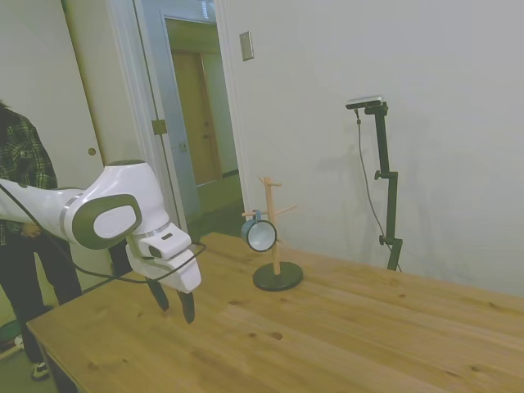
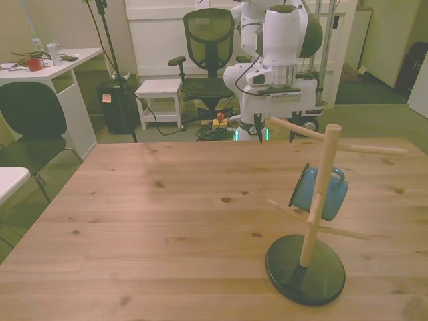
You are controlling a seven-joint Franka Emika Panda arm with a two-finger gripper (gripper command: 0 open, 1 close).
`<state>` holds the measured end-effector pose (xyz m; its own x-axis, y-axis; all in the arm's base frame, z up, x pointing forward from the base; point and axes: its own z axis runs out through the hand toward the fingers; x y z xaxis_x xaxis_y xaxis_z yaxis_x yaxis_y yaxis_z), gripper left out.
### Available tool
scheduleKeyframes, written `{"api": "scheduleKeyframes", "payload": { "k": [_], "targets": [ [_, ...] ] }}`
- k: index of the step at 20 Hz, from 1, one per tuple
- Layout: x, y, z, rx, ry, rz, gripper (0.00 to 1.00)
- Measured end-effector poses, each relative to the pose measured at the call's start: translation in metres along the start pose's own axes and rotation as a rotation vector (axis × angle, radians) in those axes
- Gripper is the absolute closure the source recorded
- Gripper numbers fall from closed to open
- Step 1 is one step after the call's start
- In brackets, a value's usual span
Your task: Unload the mug
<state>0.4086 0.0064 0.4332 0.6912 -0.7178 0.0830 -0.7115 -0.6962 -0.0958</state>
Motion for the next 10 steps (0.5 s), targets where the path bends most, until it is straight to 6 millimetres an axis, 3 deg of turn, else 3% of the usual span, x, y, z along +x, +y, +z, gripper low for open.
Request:
{"api": "scheduleKeyframes", "payload": {
  "k": [5, 10],
  "targets": [
    [0.012, -0.003, -0.011, 0.072, 0.078, 0.004, 0.0],
    [0.04, 0.0, -0.036, 0.155, 0.184, 0.042, 0.0]
  ]
}}
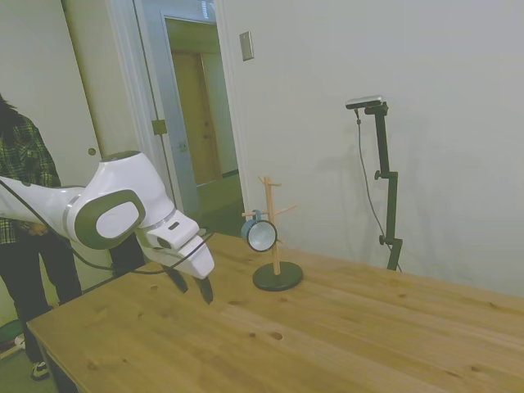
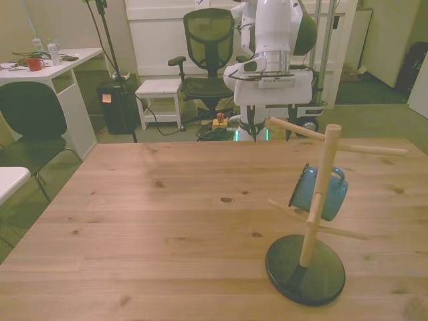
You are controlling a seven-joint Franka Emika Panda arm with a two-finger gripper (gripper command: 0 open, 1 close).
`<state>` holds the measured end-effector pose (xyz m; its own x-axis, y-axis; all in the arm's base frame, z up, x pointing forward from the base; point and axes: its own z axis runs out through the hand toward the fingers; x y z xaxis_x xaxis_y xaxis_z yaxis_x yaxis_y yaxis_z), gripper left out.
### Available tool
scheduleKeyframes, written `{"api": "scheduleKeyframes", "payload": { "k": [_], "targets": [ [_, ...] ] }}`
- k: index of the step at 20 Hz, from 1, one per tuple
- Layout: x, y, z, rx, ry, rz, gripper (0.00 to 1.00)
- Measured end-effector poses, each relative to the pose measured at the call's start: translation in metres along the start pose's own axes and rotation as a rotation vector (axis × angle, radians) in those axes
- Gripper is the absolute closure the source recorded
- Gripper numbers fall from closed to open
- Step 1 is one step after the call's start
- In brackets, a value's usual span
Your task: Unload the mug
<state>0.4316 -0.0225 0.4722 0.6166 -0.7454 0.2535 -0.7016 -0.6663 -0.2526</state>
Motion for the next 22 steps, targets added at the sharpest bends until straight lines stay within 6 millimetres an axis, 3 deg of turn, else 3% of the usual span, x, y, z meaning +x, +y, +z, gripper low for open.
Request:
{"api": "scheduleKeyframes", "payload": {
  "k": [3, 6, 10, 11, 22],
  "targets": [
    [0.032, -0.009, -0.009, 0.037, 0.049, 0.028, 0.0],
    [0.065, -0.025, -0.003, 0.059, 0.067, 0.021, 0.0],
    [0.097, -0.058, 0.008, 0.098, 0.052, -0.009, 0.0],
    [0.104, -0.077, 0.013, 0.114, 0.044, -0.018, 0.0],
    [0.088, -0.095, 0.015, 0.285, 0.063, -0.103, 0.0]
  ]
}}
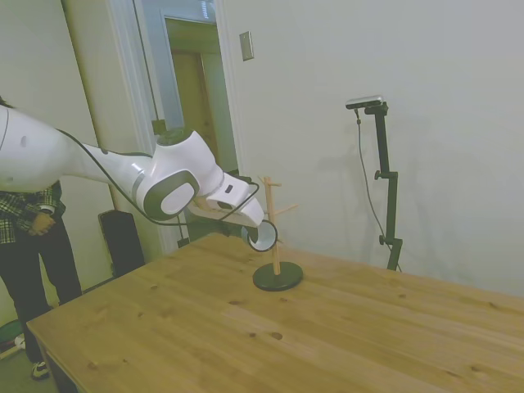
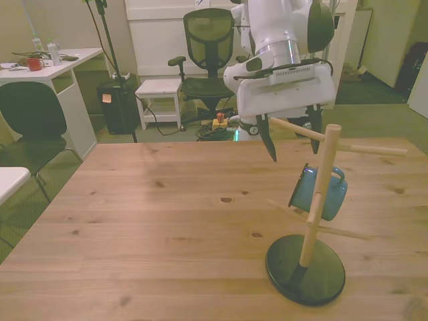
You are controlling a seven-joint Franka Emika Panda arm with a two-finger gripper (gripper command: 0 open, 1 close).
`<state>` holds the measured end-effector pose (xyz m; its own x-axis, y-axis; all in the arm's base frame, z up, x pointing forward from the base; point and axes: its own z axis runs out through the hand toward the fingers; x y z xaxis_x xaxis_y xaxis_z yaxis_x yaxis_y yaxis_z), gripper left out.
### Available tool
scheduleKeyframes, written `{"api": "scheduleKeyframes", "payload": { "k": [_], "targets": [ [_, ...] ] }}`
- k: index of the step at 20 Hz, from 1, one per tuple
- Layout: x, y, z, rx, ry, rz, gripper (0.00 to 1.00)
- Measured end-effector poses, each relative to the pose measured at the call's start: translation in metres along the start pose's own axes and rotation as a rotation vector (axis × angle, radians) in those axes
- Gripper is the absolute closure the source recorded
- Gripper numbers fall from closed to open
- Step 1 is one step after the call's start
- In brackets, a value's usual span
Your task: Unload the mug
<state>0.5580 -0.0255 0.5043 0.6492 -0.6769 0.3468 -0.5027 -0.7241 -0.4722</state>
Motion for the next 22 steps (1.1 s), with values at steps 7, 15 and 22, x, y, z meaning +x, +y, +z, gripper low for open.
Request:
{"api": "scheduleKeyframes", "payload": {
  "k": [7, 15, 22],
  "targets": [
    [0.001, -0.001, 0.018, 0.041, 0.038, -0.006, 0.0],
    [0.008, -0.001, 0.039, 0.181, 0.025, -0.046, 0.0],
    [0.013, -0.006, 0.062, 0.232, 0.007, -0.064, 0.0]
  ]
}}
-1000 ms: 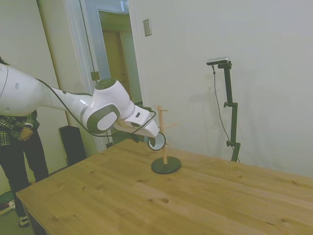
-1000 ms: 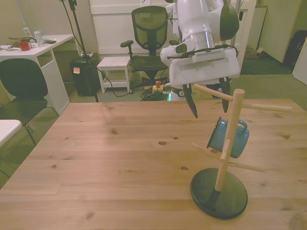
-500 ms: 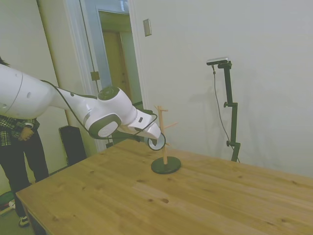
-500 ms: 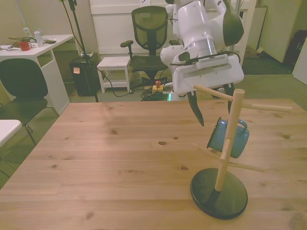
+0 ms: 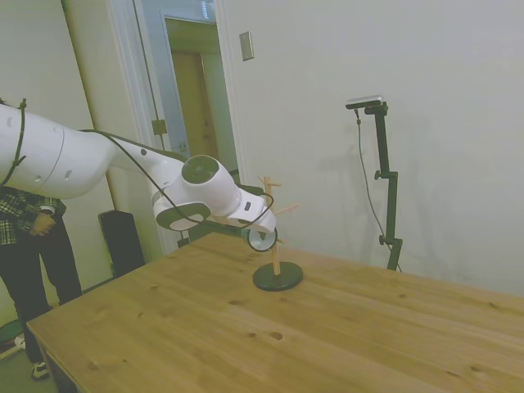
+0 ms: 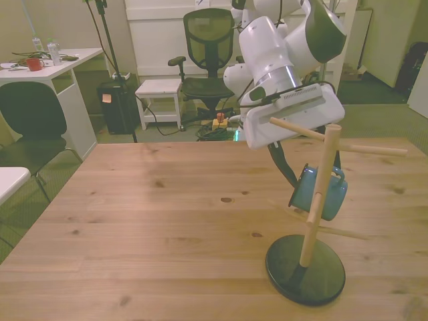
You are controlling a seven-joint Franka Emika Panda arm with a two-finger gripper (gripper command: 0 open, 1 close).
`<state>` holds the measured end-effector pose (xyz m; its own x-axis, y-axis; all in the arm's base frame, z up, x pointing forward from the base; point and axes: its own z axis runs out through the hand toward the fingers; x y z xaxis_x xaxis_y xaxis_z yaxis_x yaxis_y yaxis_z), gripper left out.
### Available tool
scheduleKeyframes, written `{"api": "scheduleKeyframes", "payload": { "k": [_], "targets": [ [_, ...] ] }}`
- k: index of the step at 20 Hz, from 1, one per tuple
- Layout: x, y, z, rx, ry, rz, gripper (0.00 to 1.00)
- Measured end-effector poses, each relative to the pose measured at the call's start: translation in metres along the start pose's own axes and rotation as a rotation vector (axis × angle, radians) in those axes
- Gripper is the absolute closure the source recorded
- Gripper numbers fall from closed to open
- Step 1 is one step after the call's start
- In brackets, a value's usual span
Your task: Unload the mug
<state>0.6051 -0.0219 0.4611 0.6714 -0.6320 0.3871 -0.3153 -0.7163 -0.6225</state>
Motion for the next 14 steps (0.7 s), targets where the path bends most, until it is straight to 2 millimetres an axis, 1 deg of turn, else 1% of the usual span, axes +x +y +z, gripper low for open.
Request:
{"api": "scheduleKeyframes", "payload": {
  "k": [2, 3, 7, 14],
  "targets": [
    [0.0, -0.004, 0.006, 0.006, -0.006, -0.003, 0.0],
    [-0.001, -0.006, 0.008, 0.009, -0.008, -0.006, 1.0],
    [-0.002, -0.014, 0.014, 0.021, -0.018, -0.013, 1.0],
    [-0.002, -0.018, 0.014, 0.032, -0.038, -0.015, 1.0]
  ]
}}
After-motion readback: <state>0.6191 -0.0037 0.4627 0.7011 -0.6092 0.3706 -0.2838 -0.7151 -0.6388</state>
